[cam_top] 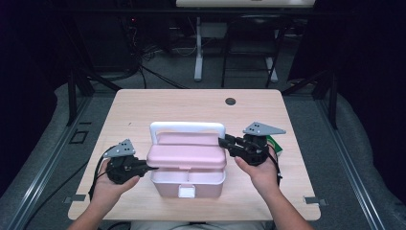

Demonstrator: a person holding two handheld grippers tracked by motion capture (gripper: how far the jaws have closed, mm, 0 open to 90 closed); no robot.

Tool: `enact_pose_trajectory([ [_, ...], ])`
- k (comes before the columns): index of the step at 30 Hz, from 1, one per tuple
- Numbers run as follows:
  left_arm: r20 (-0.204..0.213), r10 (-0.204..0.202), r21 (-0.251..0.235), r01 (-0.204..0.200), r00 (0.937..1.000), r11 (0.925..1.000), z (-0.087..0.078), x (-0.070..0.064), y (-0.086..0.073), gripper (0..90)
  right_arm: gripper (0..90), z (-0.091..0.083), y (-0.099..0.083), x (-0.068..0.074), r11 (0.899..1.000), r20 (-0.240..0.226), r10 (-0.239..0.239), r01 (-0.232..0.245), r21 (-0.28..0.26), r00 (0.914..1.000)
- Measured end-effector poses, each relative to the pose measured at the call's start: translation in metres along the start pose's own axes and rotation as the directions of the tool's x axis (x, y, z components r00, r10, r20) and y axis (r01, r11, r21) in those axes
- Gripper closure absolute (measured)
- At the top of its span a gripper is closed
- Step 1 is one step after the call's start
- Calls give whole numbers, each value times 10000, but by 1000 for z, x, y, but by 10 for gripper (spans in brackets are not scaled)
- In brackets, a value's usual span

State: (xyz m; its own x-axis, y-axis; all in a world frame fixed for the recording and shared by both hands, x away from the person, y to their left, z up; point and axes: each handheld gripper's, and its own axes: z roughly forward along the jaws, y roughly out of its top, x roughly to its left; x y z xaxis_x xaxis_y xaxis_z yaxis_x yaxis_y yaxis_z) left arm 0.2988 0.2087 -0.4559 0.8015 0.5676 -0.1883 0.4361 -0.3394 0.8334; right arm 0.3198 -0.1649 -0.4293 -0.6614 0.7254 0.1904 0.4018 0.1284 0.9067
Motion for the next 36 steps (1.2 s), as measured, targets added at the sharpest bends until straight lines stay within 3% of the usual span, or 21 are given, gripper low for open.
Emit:
enact_pose_trajectory([
  [4,15,54,4,-54,10000,10000,-1,0,1,900,700,-6,-2,-2,9999,311,-85,89,-121,9995],
  [19,-187,198,-260,-202,9996,9995,-7,1,20,900,859,-28,-20,2,9989,630,-211,237,-409,9978],
  [28,-293,193,-394,-204,9994,9990,-9,5,33,900,898,-23,-41,10,9994,385,-335,333,58,9987],
  [36,-417,211,-487,-231,9989,9985,-10,9,43,900,900,-11,-56,24,9960,-133,-673,679,576,9976],
])
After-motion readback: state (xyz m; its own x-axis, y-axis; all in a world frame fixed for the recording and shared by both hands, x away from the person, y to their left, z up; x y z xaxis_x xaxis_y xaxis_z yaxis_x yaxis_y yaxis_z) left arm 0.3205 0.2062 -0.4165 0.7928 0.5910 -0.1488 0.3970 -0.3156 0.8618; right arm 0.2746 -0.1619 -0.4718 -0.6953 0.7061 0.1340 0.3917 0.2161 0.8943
